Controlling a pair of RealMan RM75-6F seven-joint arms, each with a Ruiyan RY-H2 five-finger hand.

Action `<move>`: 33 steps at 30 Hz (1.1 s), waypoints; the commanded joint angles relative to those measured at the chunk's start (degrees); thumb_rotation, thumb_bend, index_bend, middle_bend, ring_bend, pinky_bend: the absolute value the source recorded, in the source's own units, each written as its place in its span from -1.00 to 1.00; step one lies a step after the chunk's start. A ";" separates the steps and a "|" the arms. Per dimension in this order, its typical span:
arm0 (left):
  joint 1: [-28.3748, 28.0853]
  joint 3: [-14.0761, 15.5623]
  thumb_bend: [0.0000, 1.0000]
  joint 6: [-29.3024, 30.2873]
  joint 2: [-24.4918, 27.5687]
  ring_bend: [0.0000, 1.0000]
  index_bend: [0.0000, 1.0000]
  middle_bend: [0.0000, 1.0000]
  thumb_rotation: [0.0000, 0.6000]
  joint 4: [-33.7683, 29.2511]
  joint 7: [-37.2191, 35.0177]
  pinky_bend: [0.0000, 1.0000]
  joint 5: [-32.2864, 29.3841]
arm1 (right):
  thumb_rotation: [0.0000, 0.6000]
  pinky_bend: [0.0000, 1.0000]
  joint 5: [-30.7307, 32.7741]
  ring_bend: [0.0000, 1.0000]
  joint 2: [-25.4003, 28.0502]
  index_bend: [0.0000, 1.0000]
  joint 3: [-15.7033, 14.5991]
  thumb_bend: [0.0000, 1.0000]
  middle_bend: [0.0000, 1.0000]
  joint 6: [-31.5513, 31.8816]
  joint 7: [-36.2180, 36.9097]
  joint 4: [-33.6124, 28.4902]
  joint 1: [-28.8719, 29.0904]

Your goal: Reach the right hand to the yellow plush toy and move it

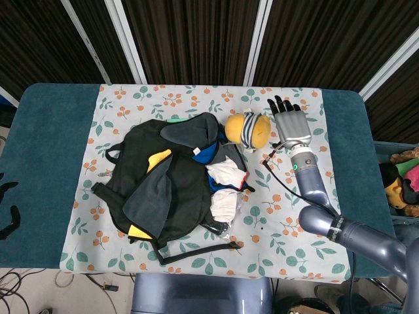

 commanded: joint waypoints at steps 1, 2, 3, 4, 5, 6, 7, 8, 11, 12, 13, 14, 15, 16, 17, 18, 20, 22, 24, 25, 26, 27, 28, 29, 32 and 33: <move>0.01 0.00 0.19 -0.10 0.09 -0.77 -0.55 -0.86 1.00 -0.19 0.15 -0.97 -0.17 | 1.00 -0.63 0.02 -0.78 -3.59 -1.00 -1.53 -0.71 -0.96 -1.02 0.70 4.55 1.43; 0.03 0.00 0.19 -0.12 0.12 -0.77 -0.55 -0.86 1.00 -0.22 0.16 -0.97 -0.24 | 1.00 -0.63 -0.15 -0.78 -4.35 -1.00 -1.77 -0.71 -0.95 -1.30 0.94 5.72 1.64; 0.07 0.00 0.19 -0.11 0.15 -0.77 -0.55 -0.86 1.00 -0.20 0.11 -0.97 -0.31 | 1.00 -0.63 -0.21 -0.78 -5.27 -1.00 -2.09 -0.71 -0.95 -1.79 1.23 7.01 1.80; 0.08 -0.04 0.19 -0.08 0.17 -0.77 -0.55 -0.86 1.00 -0.25 0.06 -0.97 -0.34 | 1.00 -0.63 -0.31 -0.78 -6.09 -1.00 -2.26 -0.71 -0.95 -2.15 1.63 8.18 1.94; 0.09 -0.07 0.19 -0.06 0.20 -0.77 -0.55 -0.86 1.00 -0.30 0.05 -0.97 -0.37 | 1.00 -0.63 -0.46 -0.78 -6.83 -1.00 -2.43 -0.71 -0.95 -2.48 2.04 9.20 2.05; 0.10 -0.09 0.19 -0.04 0.21 -0.77 -0.55 -0.86 1.00 -0.32 0.06 -0.97 -0.41 | 1.00 -0.63 -0.70 -0.78 -7.54 -1.00 -2.61 -0.71 -0.94 -2.70 2.41 10.18 2.14; 0.09 -0.11 0.19 -0.03 0.23 -0.77 -0.55 -0.86 1.00 -0.37 0.10 -0.97 -0.43 | 1.00 -0.63 -0.99 -0.78 -8.24 -1.00 -2.80 -0.71 -0.94 -2.82 2.74 11.10 2.20; 0.09 -0.11 0.19 -0.05 0.24 -0.77 -0.55 -0.86 1.00 -0.43 0.14 -0.97 -0.46 | 1.00 -0.63 -1.34 -0.78 -8.89 -1.00 -2.98 -0.71 -0.94 -2.94 3.12 11.94 2.24; 0.10 -0.08 0.19 -0.14 0.26 -0.77 -0.55 -0.86 1.00 -0.50 0.24 -0.97 -0.57 | 1.00 -0.63 -2.72 -0.78 -10.72 -1.00 -3.27 -0.71 -0.93 -3.04 4.55 14.27 2.35; 0.11 -0.07 0.19 -0.17 0.26 -0.77 -0.55 -0.86 1.00 -0.51 0.27 -0.97 -0.62 | 1.00 -0.63 -3.17 -0.78 -11.31 -1.00 -3.37 -0.71 -0.93 -3.13 4.89 15.20 2.45; 0.12 -0.07 0.19 -0.19 0.26 -0.77 -0.55 -0.86 1.00 -0.53 0.25 -0.97 -0.65 | 1.00 -0.63 -3.49 -0.78 -11.86 -1.00 -3.48 -0.71 -0.93 -3.40 5.13 16.17 2.57; 0.13 -0.07 0.19 -0.19 0.28 -0.77 -0.55 -0.86 1.00 -0.53 0.23 -0.97 -0.67 | 1.00 -0.63 -3.61 -0.78 -12.45 -1.00 -3.55 -0.71 -0.92 -3.97 5.44 17.21 2.69; 0.14 -0.07 0.19 -0.18 0.30 -0.77 -0.55 -0.86 1.00 -0.51 0.22 -0.97 -0.67 | 1.00 -0.63 -3.63 -0.78 -13.01 -1.00 -3.50 -0.71 -0.92 -4.61 5.85 18.25 2.83; 0.15 -0.07 0.19 -0.17 0.31 -0.77 -0.55 -0.86 1.00 -0.52 0.21 -0.97 -0.68 | 1.00 -0.63 -3.64 -0.78 -13.55 -1.00 -3.42 -0.71 -0.92 -5.25 6.31 19.24 2.96; 0.17 -0.09 0.19 -0.16 0.33 -0.77 -0.55 -0.86 1.00 -0.53 0.19 -0.97 -0.72 | 1.00 -0.63 -3.80 -0.78 -14.26 -1.00 -3.35 -0.71 -0.92 -5.96 6.92 20.54 3.11; 0.17 -0.11 0.19 -0.14 0.33 -0.77 -0.55 -0.86 1.00 -0.53 0.19 -0.97 -0.74 | 1.00 -0.63 -3.94 -0.78 -14.68 -1.00 -3.35 -0.71 -0.92 -6.27 7.26 21.21 3.17; 0.17 -0.19 0.19 -0.11 0.33 -0.77 -0.55 -0.86 1.00 -0.58 0.24 -0.97 -0.86 | 1.00 -0.63 -4.56 -0.78 -15.71 -1.00 -3.44 -0.71 -0.92 -6.94 8.14 22.76 3.29; 0.14 -0.28 0.19 -0.23 0.34 -0.77 -0.55 -0.86 1.00 -0.66 0.32 -0.97 -1.16 | 1.00 -0.63 -5.32 -0.78 -16.76 -1.00 -3.58 -0.71 -0.92 -7.58 8.92 24.39 3.49; 0.11 -0.41 0.19 -0.39 0.35 -0.77 -0.55 -0.86 1.00 -0.80 0.42 -0.97 -1.58 | 1.00 -0.63 -6.35 -0.78 -18.09 -1.00 -3.69 -0.71 -0.92 -8.24 9.89 26.48 3.82; 0.09 -0.48 0.19 -0.44 0.36 -0.77 -0.55 -0.86 1.00 -0.88 0.49 -0.97 -1.78 | 1.00 -0.63 -6.80 -0.77 -18.77 -1.00 -3.66 -0.71 -0.91 -8.56 10.42 27.60 4.00; 0.09 -0.53 0.19 -0.46 0.37 -0.77 -0.55 -0.86 1.00 -0.95 0.56 -0.97 -1.93 | 1.00 -0.63 -7.28 -0.76 -19.43 -1.00 -3.63 -0.71 -0.89 -8.89 10.99 28.71 4.19; 0.10 -0.57 0.19 -0.49 0.38 -0.77 -0.55 -0.86 1.00 -1.03 0.63 -0.97 -2.08 | 1.00 -0.63 -7.80 -0.75 -20.08 -1.00 -3.59 -0.71 -0.88 -9.20 11.60 29.85 4.39; 0.09 -0.62 0.19 -0.51 0.40 -0.77 -0.55 -0.86 1.00 -1.11 0.68 -0.97 -2.21 | 1.00 -0.63 -8.33 -0.72 -20.74 -1.00 -3.59 -0.71 -0.85 -9.53 12.18 31.02 4.56; 0.07 -0.69 0.19 -0.55 0.43 -0.77 -0.55 -0.86 1.00 -1.24 0.74 -0.97 -2.37 | 1.00 -0.63 -8.93 -0.68 -21.62 -1.00 -3.57 -0.71 -0.82 -10.10 12.88 32.63 4.83; 0.09 -0.78 0.19 -0.61 0.52 -0.77 -0.55 -0.87 1.00 -1.47 0.78 -0.97 -2.68 | 1.00 -0.55 -10.17 -0.48 -23.63 -0.90 -3.43 -0.57 -0.64 -11.53 14.62 36.30 5.44; 0.09 -0.81 0.19 -0.63 0.55 -0.77 -0.55 -0.87 1.00 -1.54 0.78 -0.97 -2.74 | 1.00 -0.49 -10.59 -0.40 -24.33 -0.83 -3.26 -0.49 -0.57 -11.83 15.50 37.42 5.62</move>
